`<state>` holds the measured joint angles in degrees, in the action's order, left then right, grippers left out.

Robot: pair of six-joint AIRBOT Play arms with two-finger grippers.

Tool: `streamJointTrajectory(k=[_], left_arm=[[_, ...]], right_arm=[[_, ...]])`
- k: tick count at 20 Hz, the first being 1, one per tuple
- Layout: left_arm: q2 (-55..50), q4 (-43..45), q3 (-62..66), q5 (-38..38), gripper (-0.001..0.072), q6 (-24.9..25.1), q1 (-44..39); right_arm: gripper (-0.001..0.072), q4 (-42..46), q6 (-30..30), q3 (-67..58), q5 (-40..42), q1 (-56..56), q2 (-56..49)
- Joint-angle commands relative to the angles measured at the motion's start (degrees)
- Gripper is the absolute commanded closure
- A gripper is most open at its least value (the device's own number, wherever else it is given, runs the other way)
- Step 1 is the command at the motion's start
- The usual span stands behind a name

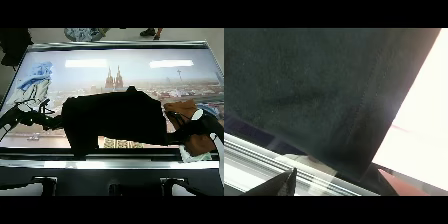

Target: Fold the shirts.

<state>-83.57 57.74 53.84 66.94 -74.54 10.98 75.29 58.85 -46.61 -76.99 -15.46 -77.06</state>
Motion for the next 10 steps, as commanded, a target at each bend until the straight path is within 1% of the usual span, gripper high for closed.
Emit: streamJointTrajectory(k=[1, 2, 3, 4, 7, 9, 10], left_arm=[[0.2, 0.0, 0.0, 0.1, 0.0676, 0.3, 0.0], [0.2, 0.0, 0.0, 0.1, 0.0676, 0.8, 0.0], [0.2, 0.0, 0.2, 0.3, 0.0676, 1.2, 0.0], [0.6, 0.2, 1.0, 0.8, 0.0677, 1.3, 0.0], [5.6, 0.3, 6.8, 1.2, 0.0679, 1.3, 0.0], [12.2, 0.2, 14.0, 1.2, 0.068, 0.6, 0.0], [15.8, 0.2, 19.0, 1.1, 0.068, -0.8, 0.0]], right_arm=[[0.0161, -4.7, 0.5, 2.0, 4.6, 0.0, -1.0], [0.0294, -6.2, 0.5, 2.0, 6.8, 0.0, -1.2], [0.056, -7.3, 0.5, 1.8, 8.6, 0.0, -1.0], [0.0661, -7.7, 0.5, 1.2, 9.6, 0.0, -0.6], [0.0662, -7.6, -3.1, -4.7, 7.5, 0.0, 3.1], [0.0663, -7.6, -5.1, -12.5, 5.3, 0.0, 8.2], [0.0664, -7.6, -6.0, -17.3, 4.9, 0.0, 11.1]])
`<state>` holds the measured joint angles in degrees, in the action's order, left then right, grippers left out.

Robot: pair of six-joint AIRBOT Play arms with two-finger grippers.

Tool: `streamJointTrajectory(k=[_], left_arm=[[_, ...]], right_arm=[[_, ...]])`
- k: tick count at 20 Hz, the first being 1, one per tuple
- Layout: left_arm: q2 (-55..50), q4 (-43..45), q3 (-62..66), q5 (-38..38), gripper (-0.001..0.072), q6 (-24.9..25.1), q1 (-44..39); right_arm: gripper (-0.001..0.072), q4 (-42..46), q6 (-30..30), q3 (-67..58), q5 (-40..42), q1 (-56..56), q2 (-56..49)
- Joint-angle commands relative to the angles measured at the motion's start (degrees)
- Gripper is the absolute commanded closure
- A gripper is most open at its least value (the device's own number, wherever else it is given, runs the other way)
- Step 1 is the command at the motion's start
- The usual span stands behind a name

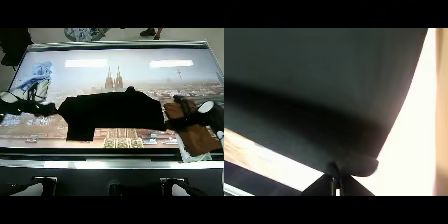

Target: Fold the shirts.

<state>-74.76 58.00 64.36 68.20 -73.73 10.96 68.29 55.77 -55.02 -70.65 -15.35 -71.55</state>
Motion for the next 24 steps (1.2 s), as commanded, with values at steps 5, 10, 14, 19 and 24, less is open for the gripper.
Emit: streamJointTrajectory(k=[5, 10, 14, 19, 24], left_arm=[[22.1, 1.0, 41.4, -8.1, 0.0679, -6.5, 0.0], [32.1, 7.0, 51.7, -12.9, 0.0679, -15.2, 0.0], [33.7, 7.0, 51.6, -8.8, 0.0679, -16.3, 0.0], [30.5, 11.8, 51.6, -3.9, 0.068, -16.3, 0.0], [14.0, 13.0, 46.6, 14.9, 0.0678, -13.1, 0.0]], right_arm=[[0.0662, 2.5, -11.5, -41.0, 6.1, -0.1, 21.9], [0.0662, 13.7, -6.2, -53.2, 9.7, -0.1, 33.0], [0.0662, 13.7, -5.3, -53.2, 3.6, -0.1, 33.9], [0.0662, 13.0, -4.3, -53.2, -2.2, -0.1, 28.0], [0.0663, 1.3, -4.3, -52.3, -18.6, 1.0, 3.5]])
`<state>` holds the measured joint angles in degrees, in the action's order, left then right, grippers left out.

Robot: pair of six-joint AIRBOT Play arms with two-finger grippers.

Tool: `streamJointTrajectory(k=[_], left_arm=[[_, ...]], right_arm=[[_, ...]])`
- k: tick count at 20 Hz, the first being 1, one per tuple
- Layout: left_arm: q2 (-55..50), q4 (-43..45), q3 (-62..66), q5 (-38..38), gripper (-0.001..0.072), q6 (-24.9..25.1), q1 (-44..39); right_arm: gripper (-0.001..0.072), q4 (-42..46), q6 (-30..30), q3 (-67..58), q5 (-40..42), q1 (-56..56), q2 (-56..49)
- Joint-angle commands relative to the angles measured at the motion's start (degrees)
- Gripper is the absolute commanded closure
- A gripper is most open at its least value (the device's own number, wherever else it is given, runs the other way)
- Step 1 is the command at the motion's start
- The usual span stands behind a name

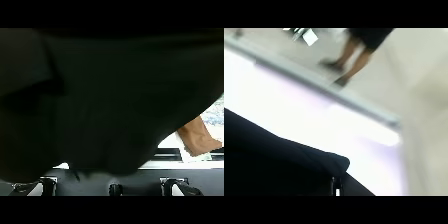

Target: Fold the shirts.

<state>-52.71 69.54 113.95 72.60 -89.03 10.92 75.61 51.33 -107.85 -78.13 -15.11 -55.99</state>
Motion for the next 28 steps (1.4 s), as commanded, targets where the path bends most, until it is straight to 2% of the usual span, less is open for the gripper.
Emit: streamJointTrajectory(k=[1, 3, 6, 8, 11, 13, 15, 17, 19, 20, 22, 23, 26, 28], left_arm=[[-12.0, 1.5, -7.0, 12.1, 0.0678, 2.3, 0.0], [-18.5, 1.5, -17.4, 10.9, 0.0678, 4.9, -0.2], [-28.3, 1.4, -29.6, 2.0, 0.0678, 5.1, -0.4], [-35.5, 1.3, -30.3, -4.4, 0.0678, 6.2, -0.7], [-43.6, -3.2, -26.3, -13.3, 0.0678, 6.8, -0.7], [-46.9, -5.8, -22.0, -17.7, 0.0678, 6.8, -0.7], [-48.7, -7.3, -19.6, -18.5, 0.0678, 6.7, -0.7], [-48.7, -7.4, -19.5, -15.6, 0.0677, 6.8, -0.8], [-47.3, -6.0, -19.4, -7.3, 0.0678, 11.6, -0.1], [-46.5, -2.8, -19.4, -1.9, 0.0678, 11.6, 0.1], [-46.9, 4.5, -19.9, 8.5, 0.0678, 8.4, 0.3], [-47.6, 4.7, -21.1, 11.3, 0.0678, 7.4, 0.5], [-49.0, 4.0, -25.1, 12.5, 0.0678, 7.5, 0.2], [-49.6, 4.0, -25.7, 11.7, 0.0677, 5.6, 0.2]], right_arm=[[0.0663, -3.8, 0.1, 1.9, -15.0, 3.2, -18.3], [0.0663, 2.6, 0.8, 6.1, -15.2, 9.1, -29.4], [0.0662, 6.3, 2.8, 7.0, -3.7, 13.4, -43.5], [0.0662, 6.3, 7.5, 6.8, 7.8, 13.2, -48.3], [0.0662, 6.1, 13.6, 6.7, 23.8, 11.6, -49.9], [0.0662, 5.3, 16.7, 6.7, 29.6, 10.5, -49.8], [0.0662, 4.7, 17.7, 6.7, 28.0, 10.0, -50.0], [0.0663, 4.3, 15.8, 6.6, 22.0, 10.1, -49.9], [0.0662, 4.6, 10.0, 6.6, 13.6, 10.1, -48.3], [0.0662, 4.9, 7.5, 6.6, 7.4, 10.1, -47.4], [0.0662, 4.4, 7.9, 7.0, -4.9, 10.3, -47.1], [0.0662, 4.3, 8.0, 8.4, -7.8, 10.6, -47.3], [0.0662, 3.9, 8.0, 14.3, -8.6, 12.4, -48.7], [0.0662, 3.0, 8.6, 16.2, -8.9, 12.6, -50.2]])
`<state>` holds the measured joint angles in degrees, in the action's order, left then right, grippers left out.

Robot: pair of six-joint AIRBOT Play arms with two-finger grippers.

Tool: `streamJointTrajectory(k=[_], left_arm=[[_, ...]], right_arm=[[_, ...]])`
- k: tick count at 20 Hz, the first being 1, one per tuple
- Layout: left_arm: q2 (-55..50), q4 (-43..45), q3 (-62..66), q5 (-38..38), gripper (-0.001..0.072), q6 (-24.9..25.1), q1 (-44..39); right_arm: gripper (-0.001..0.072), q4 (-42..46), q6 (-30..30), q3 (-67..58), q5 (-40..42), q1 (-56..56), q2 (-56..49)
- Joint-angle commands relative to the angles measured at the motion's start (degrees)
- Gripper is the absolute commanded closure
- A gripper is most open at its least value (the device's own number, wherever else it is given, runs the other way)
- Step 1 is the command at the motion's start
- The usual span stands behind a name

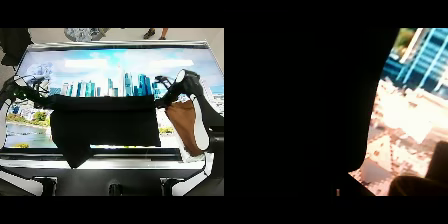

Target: Fold the shirts.

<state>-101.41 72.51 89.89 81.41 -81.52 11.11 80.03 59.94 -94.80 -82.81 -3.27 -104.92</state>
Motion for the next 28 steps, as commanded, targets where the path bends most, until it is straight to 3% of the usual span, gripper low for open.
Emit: streamJointTrajectory(k=[1, 2, 3, 4, 5, 8, 9, 10, 13, 17, 24, 26, 28], left_arm=[[-1.0, 1.0, -1.7, 2.8, 0.0662, -2.5, 0.0], [-0.8, 1.0, -1.6, 2.9, 0.0534, -2.5, 0.0], [-0.5, 1.0, -1.1, 3.8, 0.0331, -2.5, 0.1], [-0.2, 1.0, -0.2, 4.9, 0.0241, -2.4, 0.4], [0.5, 1.0, 1.1, 6.2, 0.024, -2.3, 1.3], [4.5, 1.0, 1.6, 9.4, 0.0224, -2.3, 5.0], [6.2, 1.0, -0.3, 10.4, 0.0094, -1.7, 6.2], [8.2, 1.0, -4.0, 11.3, 0.0032, -1.0, 7.2], [18.6, -1.7, -27.2, 6.2, 0.0049, -0.7, 9.2], [32.7, -3.7, -52.6, -2.5, 0.0049, 3.6, 9.2], [34.8, -12.0, -60.5, -10.9, 0.0119, 4.6, 9.1], [34.8, -12.1, -60.6, -11.9, 0.03, 4.5, 9.1], [34.7, -12.1, -61.1, -12.8, 0.0354, 4.5, 8.1]], right_arm=[[0.066, -1.6, 1.0, 3.3, -3.6, 0.7, -1.6], [0.0639, -1.1, 2.1, 3.2, -2.3, 0.7, -1.4], [0.0468, -0.9, 2.8, 2.8, -1.2, 0.7, -0.8], [0.0283, -0.9, 1.9, 2.1, -1.2, 0.7, 0.3], [0.0207, -0.5, -0.5, 1.4, -1.9, 0.2, 2.0], [0.02, -1.0, -1.0, 1.2, -8.3, -4.9, 6.8], [0.0201, -1.4, -0.3, 1.8, -11.3, -7.2, 7.7], [0.0201, -2.0, -0.6, 3.7, -13.4, -8.8, 8.8], [0.0202, -2.7, -1.4, 16.3, -8.8, -9.7, 14.8], [0.0201, -4.3, -3.8, 29.8, -2.1, -9.7, 20.5], [0.02, -1.5, -5.3, 32.5, -2.5, -9.7, 20.7], [0.0149, -1.8, -5.3, 34.2, -2.4, -9.7, 21.0], [0.0147, -4.3, -5.3, 37.6, -0.4, -9.7, 21.9]])
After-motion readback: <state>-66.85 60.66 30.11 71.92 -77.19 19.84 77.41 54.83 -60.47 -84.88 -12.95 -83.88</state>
